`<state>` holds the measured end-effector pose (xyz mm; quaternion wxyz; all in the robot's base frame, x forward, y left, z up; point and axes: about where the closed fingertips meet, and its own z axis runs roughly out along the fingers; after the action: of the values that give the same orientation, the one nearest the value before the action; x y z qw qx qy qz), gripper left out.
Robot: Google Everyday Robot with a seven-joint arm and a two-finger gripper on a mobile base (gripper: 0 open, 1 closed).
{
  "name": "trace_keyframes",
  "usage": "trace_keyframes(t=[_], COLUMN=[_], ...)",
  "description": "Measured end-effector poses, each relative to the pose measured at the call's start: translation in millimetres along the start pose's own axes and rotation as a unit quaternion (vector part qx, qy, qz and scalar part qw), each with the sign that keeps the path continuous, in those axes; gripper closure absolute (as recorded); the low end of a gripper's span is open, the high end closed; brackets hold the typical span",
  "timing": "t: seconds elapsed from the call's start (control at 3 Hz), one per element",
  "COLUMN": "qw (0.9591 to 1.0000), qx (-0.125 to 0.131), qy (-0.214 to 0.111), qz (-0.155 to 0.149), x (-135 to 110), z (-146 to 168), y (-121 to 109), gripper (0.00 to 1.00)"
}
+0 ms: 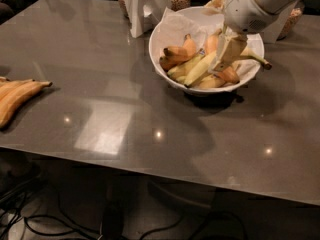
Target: Pick banana from white bowl
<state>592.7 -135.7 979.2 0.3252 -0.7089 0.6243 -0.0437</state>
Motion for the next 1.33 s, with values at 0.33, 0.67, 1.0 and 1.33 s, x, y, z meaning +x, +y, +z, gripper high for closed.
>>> trace_keyframes(t=[0.33,0.67,1.0,1.33], qw=[0.9997,0.9987,0.9963,0.9955], qx=[-0.009,-0.018,-0.028,-0.031], qy=[0.015,0.035,0.066,0.075], qz=[-0.019,-0.033,-0.047,-0.049], x=[1.9,9.1,21.8,24.6], z=[14.7,24.6,33.3,33.4], y=[-4.6,-8.1,-12.8,-14.4], gripper=[0.31,0.29,0.28,0.32])
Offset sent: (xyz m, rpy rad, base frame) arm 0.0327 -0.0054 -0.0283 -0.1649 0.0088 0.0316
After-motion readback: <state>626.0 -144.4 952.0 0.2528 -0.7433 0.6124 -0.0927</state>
